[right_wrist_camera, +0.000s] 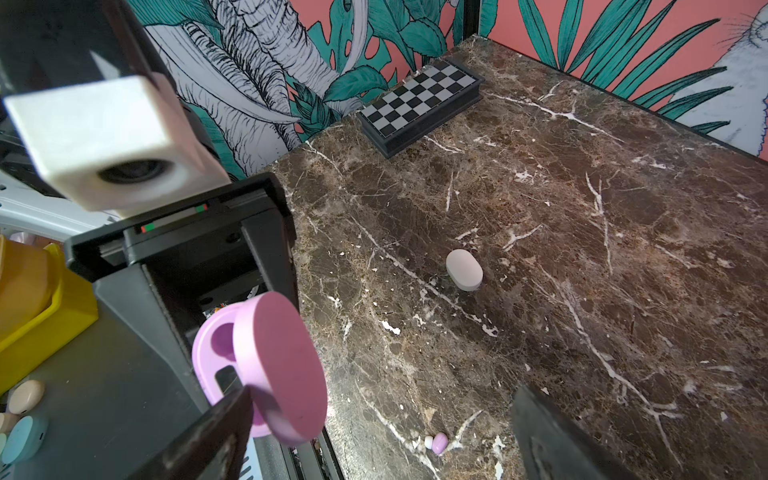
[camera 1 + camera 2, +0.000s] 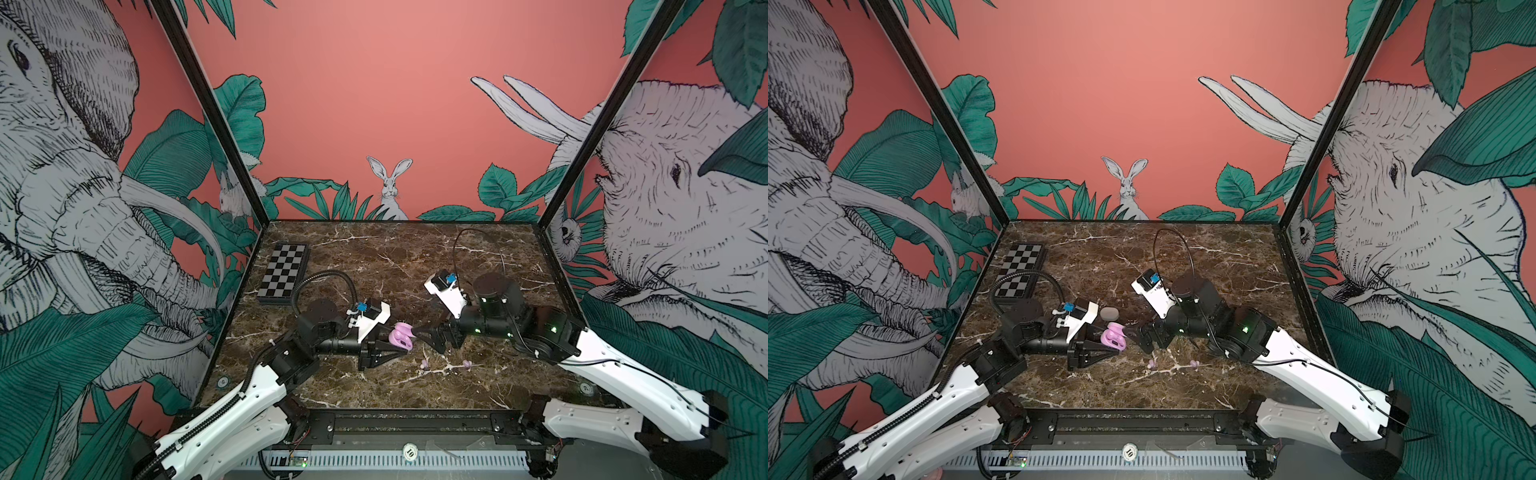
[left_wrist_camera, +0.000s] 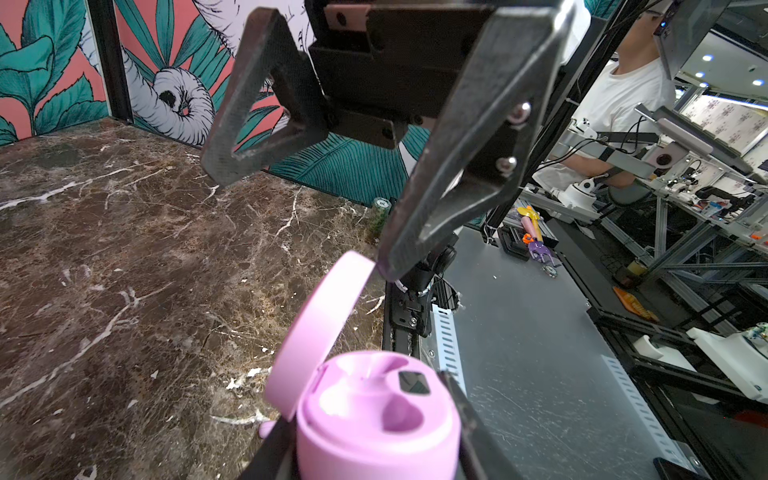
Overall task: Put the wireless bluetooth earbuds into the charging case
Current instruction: 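Pull the pink lid open with the right gripper while the left gripper holds the base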
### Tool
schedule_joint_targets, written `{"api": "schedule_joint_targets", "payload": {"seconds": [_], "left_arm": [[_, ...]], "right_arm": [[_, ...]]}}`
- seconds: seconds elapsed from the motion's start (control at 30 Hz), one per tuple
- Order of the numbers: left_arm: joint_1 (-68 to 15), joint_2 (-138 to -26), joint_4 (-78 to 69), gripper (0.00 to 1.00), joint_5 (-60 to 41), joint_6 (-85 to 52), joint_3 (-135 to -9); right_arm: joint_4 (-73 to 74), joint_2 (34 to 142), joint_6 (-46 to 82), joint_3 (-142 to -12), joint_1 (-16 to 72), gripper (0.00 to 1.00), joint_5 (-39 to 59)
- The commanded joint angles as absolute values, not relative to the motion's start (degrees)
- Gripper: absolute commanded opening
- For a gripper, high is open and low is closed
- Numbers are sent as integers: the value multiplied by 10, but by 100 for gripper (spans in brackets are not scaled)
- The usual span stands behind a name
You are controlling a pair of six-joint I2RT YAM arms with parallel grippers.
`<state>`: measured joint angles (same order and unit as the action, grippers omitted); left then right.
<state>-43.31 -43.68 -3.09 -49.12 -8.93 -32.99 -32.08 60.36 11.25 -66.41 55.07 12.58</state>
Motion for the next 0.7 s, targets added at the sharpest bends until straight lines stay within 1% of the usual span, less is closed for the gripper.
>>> {"api": "schedule_joint_targets", "payload": {"seconds": [0.0, 0.17, 0.3, 0.37, 0.5, 0.67], "left_arm": [[-435, -423, -51, 0, -509, -79, -341], [-436, -424, -51, 0, -508, -78, -341], [-435, -423, -51, 0, -507, -77, -338], [-435, -424, -50, 0, -507, -77, -339], [-435, -424, -50, 0, -507, -77, -339], [-435, -424, -50, 0, -507, -76, -338]], "right_arm": [[-330, 595, 104, -678, 548, 94, 118], [-338, 592, 97, -684, 547, 90, 140], [-327, 584, 93, -678, 546, 82, 182], [-320, 583, 93, -675, 546, 77, 206], [-308, 589, 90, -673, 546, 63, 244], [-306, 602, 85, -678, 546, 46, 252]]}}
